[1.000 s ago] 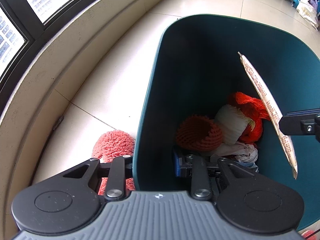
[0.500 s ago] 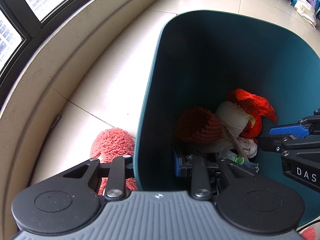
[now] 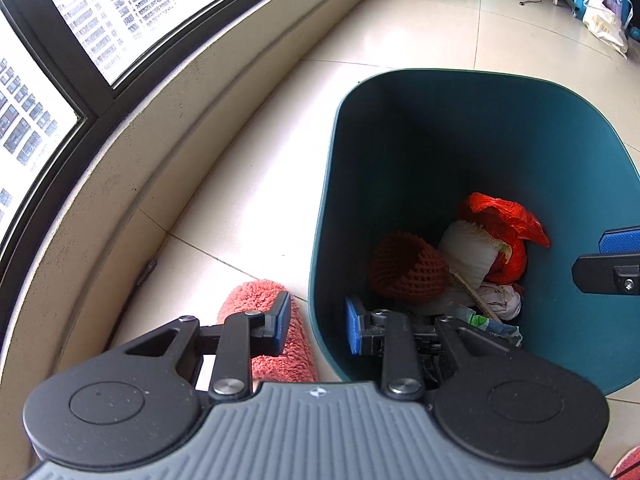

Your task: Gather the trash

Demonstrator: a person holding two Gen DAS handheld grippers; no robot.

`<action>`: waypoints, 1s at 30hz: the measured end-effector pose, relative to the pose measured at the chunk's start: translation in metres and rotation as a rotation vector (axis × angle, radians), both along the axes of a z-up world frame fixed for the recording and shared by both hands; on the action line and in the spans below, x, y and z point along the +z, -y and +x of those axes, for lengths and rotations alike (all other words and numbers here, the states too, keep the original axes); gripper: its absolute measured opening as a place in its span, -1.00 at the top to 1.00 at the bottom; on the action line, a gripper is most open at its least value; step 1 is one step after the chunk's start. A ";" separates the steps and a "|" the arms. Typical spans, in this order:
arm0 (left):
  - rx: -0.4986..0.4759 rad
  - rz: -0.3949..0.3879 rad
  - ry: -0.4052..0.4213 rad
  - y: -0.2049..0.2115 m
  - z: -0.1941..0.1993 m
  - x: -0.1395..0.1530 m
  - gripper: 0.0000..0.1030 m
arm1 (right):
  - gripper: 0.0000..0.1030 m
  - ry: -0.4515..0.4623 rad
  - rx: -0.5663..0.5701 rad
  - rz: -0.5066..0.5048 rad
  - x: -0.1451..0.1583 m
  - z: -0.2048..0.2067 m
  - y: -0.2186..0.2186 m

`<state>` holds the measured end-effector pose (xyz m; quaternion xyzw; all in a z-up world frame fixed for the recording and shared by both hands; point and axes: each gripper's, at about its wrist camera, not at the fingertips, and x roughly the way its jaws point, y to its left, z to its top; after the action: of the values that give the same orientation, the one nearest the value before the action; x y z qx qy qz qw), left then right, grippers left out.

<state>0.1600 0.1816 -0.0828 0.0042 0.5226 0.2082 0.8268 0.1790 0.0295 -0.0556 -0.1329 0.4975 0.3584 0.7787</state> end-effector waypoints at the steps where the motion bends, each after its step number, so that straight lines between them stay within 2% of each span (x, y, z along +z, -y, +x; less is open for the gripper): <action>1: 0.000 0.010 0.006 0.001 -0.003 0.004 0.46 | 0.44 0.009 -0.007 0.009 -0.001 -0.002 0.004; 10: -0.041 0.038 0.119 0.024 -0.032 0.048 0.45 | 0.39 0.044 -0.042 0.101 0.026 -0.029 0.042; 12: -0.047 0.034 0.139 0.029 -0.038 0.054 0.45 | 0.32 0.057 -0.051 0.116 0.034 -0.036 0.052; 14: -0.047 0.034 0.160 0.034 -0.044 0.060 0.45 | 0.06 0.075 -0.058 0.132 0.040 -0.044 0.060; 18: -0.057 0.037 0.197 0.044 -0.055 0.070 0.44 | 0.02 0.090 -0.068 0.160 0.049 -0.056 0.074; 21: -0.062 0.028 0.217 0.051 -0.063 0.077 0.25 | -0.19 0.112 -0.070 0.181 0.054 -0.067 0.081; 22: -0.063 0.027 0.225 0.053 -0.066 0.079 0.07 | -0.24 0.122 -0.069 0.191 0.057 -0.072 0.083; 23: -0.066 0.028 0.236 0.055 -0.070 0.082 -0.03 | -0.25 0.126 -0.067 0.196 0.059 -0.075 0.085; 25: -0.067 0.037 0.250 0.059 -0.077 0.086 -0.03 | -0.27 0.132 -0.070 0.208 0.061 -0.081 0.087; 30: -0.077 0.020 0.283 0.067 -0.091 0.095 -0.04 | -0.53 0.150 -0.079 0.255 0.067 -0.096 0.094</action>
<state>0.0687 0.1150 0.0125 0.0032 0.3980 0.1801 0.8995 0.0831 -0.0647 0.0115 -0.0394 0.3932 0.3768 0.8378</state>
